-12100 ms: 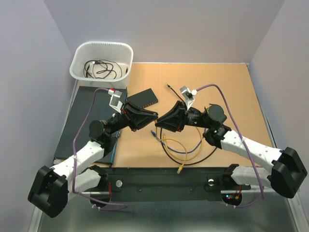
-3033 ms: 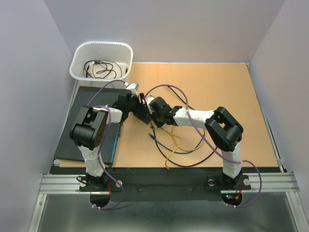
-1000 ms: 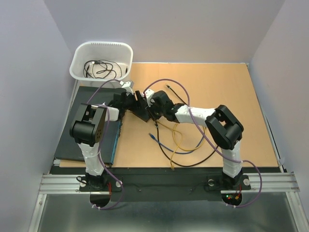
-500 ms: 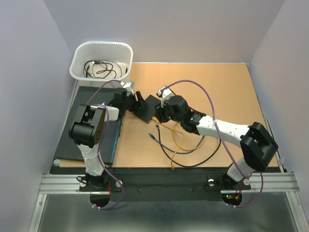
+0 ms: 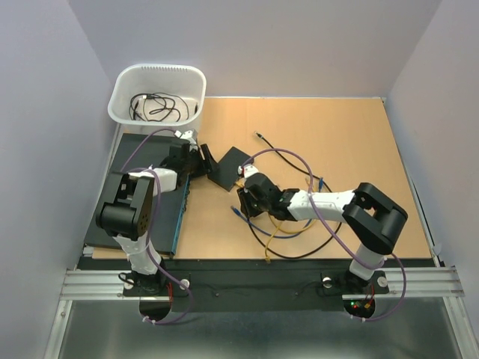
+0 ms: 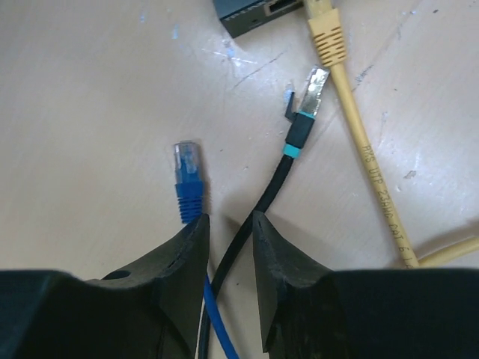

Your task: Insert the plug into the switch port

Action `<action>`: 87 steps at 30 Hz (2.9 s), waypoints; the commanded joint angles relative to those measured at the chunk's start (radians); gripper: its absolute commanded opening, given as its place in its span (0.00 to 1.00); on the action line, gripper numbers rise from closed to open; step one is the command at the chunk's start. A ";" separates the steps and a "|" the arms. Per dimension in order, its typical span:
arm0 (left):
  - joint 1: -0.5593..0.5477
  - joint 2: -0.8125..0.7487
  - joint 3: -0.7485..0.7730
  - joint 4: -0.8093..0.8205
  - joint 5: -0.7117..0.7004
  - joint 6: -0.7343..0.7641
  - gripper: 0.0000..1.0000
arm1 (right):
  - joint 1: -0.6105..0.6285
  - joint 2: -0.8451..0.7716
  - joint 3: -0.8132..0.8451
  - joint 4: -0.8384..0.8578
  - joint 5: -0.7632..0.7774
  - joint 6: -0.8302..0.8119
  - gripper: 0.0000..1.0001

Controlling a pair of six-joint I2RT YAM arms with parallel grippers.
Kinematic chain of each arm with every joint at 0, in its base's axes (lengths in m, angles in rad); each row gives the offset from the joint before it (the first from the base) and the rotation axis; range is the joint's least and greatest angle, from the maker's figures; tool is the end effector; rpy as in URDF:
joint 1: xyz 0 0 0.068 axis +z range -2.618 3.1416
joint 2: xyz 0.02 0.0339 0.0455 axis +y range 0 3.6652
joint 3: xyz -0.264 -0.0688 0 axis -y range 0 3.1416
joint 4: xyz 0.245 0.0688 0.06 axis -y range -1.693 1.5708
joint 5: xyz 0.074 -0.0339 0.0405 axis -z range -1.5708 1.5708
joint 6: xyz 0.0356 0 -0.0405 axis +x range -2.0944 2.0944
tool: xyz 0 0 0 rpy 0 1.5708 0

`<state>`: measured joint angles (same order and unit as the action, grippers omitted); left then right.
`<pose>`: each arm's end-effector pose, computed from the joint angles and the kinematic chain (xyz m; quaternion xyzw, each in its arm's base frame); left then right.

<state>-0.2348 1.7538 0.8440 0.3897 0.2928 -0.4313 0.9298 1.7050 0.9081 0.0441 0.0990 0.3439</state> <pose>0.3473 -0.0937 0.1628 -0.0111 0.8589 -0.2815 0.4276 0.2117 0.2779 0.1670 -0.2458 0.8830 0.1997 0.3463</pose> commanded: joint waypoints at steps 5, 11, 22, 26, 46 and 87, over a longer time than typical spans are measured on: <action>0.003 -0.128 -0.051 -0.014 -0.046 0.008 0.71 | 0.006 0.042 0.089 -0.039 0.174 0.026 0.34; 0.003 -0.139 -0.056 -0.012 -0.044 0.011 0.71 | 0.006 0.091 0.123 -0.076 0.197 0.035 0.35; 0.003 -0.154 -0.092 0.012 -0.064 0.042 0.71 | 0.006 0.182 0.147 -0.098 0.166 0.069 0.21; 0.005 -0.186 -0.102 0.023 -0.058 0.046 0.71 | 0.014 0.156 0.120 -0.020 0.125 0.017 0.03; -0.038 -0.714 -0.483 0.756 0.359 -0.158 0.71 | -0.088 -0.228 -0.247 0.681 -0.338 0.000 0.00; -0.153 -0.632 -0.520 0.815 0.365 -0.123 0.00 | -0.217 -0.232 -0.265 0.958 -0.662 0.245 0.06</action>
<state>-0.3851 1.1553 0.3092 1.2243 0.6613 -0.5827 0.7189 1.4860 0.6239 0.8989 -0.5758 0.5804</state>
